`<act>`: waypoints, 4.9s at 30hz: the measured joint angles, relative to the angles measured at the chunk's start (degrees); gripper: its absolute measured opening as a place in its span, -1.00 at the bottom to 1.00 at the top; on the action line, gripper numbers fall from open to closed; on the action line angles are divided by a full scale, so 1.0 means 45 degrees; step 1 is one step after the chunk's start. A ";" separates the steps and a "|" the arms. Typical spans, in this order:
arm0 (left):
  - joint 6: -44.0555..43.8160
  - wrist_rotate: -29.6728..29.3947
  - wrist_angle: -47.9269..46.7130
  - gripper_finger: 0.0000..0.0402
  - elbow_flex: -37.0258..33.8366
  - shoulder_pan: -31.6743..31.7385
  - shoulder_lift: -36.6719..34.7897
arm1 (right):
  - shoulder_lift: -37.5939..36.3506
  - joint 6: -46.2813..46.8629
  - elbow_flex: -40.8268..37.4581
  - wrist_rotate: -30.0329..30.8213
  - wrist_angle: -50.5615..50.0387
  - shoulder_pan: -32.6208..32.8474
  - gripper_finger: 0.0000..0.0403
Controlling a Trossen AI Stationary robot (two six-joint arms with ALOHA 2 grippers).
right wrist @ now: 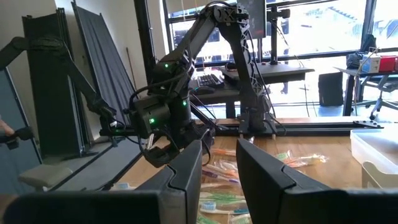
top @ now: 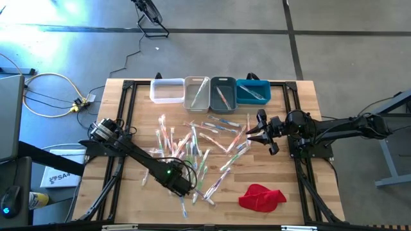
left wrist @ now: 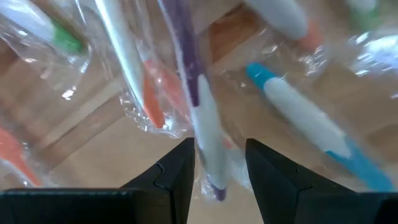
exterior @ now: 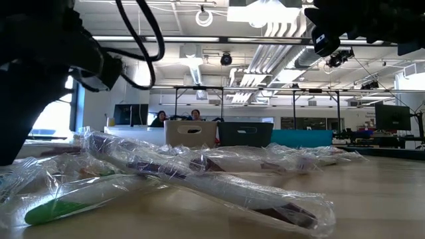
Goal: Pick & Place Toothbrushes
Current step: Put the purple toothbrush into the transparent bin
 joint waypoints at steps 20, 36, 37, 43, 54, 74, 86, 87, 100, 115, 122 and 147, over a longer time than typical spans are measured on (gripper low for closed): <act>0.0313 0.0040 0.0048 -0.42 0.0043 0.0005 0.0004 | 0.0000 -0.0001 0.0000 -0.0004 -0.0001 0.0000 -0.54; 0.0864 -0.0313 -0.0184 -0.84 0.0282 0.0015 -0.0064 | 0.0000 -0.0001 -0.0001 0.0000 -0.0006 -0.0001 -0.54; 0.0933 -0.0408 -0.0190 -0.81 0.0397 0.0015 -0.0064 | 0.0000 0.0002 -0.0005 0.0000 -0.0006 -0.0005 -0.54; 0.1080 -0.0646 -0.1298 -0.85 0.1400 0.0010 -0.0098 | -0.0001 0.0004 -0.0005 0.0005 -0.0010 -0.0004 -0.54; 0.1076 -0.0810 -0.1403 -0.72 0.1327 0.0005 -0.0045 | 0.0000 0.0004 -0.0005 0.0005 -0.0015 -0.0005 -0.54; 0.1243 -0.1319 -0.1327 -0.97 0.1213 0.0000 -0.0045 | -0.0005 -0.0001 -0.0005 0.0612 -0.0103 -0.0005 -0.54; 0.1697 -0.1840 -0.0327 -0.91 0.1213 0.0000 -0.0045 | -0.0005 -0.0001 -0.0005 0.0612 -0.0108 -0.0005 -0.54; 0.1697 -0.1915 -0.0359 -0.89 0.1213 0.0000 -0.0045 | -0.0005 -0.0001 -0.0005 0.0612 -0.0108 -0.0002 -0.54; 0.1697 -0.1966 -0.0406 -0.63 0.1213 0.0000 -0.0045 | -0.0005 -0.0001 -0.0005 0.0612 -0.0108 -0.0005 -0.54; 0.2037 -0.2059 -0.0429 -0.63 0.1213 0.0005 0.0606 | 0.0000 -0.0001 -0.0005 0.0607 -0.0117 0.0000 -0.54; 0.2384 -0.2059 -0.0382 -0.63 0.1213 0.0005 0.0606 | -0.0001 -0.0001 -0.0005 0.0568 -0.0122 -0.0004 -0.54; 0.2466 -0.1690 -0.0154 -0.63 0.1213 0.0335 0.0606 | -0.0005 -0.0001 -0.0005 0.0568 -0.0117 -0.0001 -0.54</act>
